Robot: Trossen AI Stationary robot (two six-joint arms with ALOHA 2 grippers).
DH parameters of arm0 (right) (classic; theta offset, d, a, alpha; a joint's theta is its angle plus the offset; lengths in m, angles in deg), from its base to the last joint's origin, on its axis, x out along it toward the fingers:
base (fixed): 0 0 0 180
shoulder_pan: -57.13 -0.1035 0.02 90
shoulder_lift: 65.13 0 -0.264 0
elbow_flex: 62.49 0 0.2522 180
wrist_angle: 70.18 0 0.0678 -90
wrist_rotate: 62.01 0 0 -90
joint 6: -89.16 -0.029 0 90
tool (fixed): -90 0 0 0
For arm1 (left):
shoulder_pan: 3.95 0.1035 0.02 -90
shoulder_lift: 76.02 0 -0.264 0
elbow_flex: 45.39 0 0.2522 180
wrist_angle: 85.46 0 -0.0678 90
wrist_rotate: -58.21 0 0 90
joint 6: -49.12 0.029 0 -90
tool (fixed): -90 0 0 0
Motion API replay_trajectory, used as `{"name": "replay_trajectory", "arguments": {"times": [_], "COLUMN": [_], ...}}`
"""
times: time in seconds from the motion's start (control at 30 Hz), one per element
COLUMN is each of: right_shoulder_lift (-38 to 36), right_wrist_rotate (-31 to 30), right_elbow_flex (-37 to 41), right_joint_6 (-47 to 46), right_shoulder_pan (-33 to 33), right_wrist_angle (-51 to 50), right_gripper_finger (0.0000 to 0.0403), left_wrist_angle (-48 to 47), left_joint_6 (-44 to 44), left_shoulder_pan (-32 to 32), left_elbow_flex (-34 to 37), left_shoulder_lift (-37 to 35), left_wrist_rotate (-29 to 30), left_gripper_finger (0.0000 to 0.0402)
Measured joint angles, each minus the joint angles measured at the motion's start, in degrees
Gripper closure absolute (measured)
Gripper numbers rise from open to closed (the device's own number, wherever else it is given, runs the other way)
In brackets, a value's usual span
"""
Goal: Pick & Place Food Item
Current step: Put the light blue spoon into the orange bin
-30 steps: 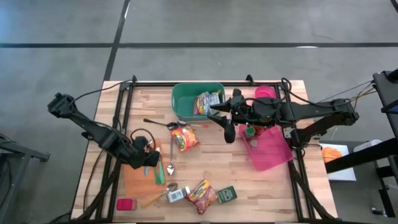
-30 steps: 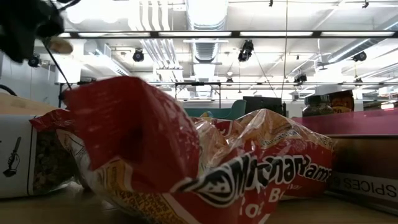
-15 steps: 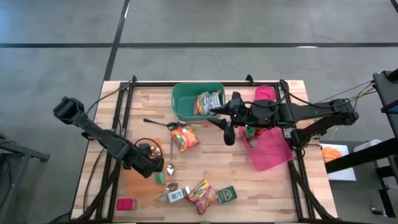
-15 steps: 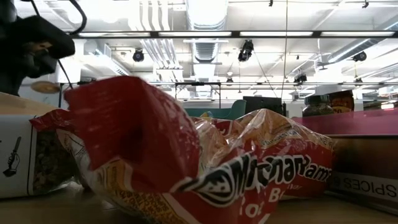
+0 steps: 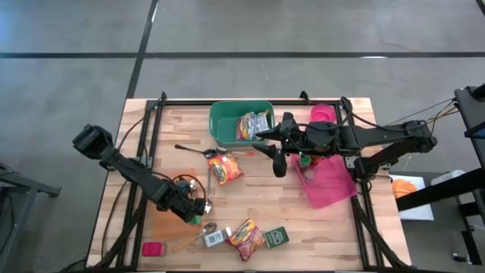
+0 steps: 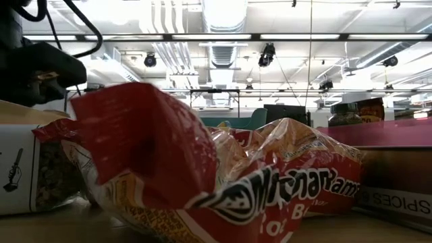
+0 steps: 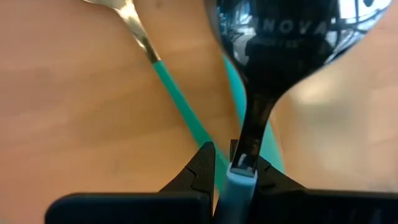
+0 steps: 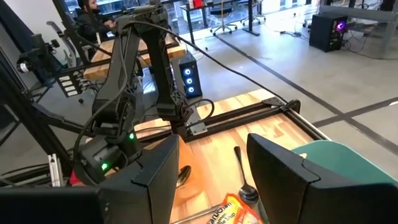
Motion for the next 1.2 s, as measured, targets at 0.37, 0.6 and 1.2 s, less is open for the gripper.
{"name": "replay_trajectory", "arguments": {"times": [0.37, 0.6, 1.2], "right_shoulder_lift": [0.00, 0.00, 0.00], "right_wrist_rotate": [0.00, 0.03, 0.03], "right_elbow_flex": [0.00, 0.00, -0.02], "right_joint_6": [-0.14, -0.12, -0.10], "right_shoulder_pan": [-1.49, -2.15, -2.45], "right_wrist_angle": [0.11, 0.11, 0.07], "right_gripper_finger": [0.0218, 0.0218, 0.0218], "left_wrist_angle": [3.15, 3.31, 6.32], "left_joint_6": [0.66, 0.48, 5.02], "left_shoulder_pan": [0.01, 0.06, 0.01], "left_elbow_flex": [0.17, 0.24, 0.39], "left_shoulder_lift": [2.50, 2.39, 2.22], "left_wrist_rotate": [-0.22, -0.08, -1.53], "left_gripper_finger": [0.0362, 0.0358, 0.0323]}}
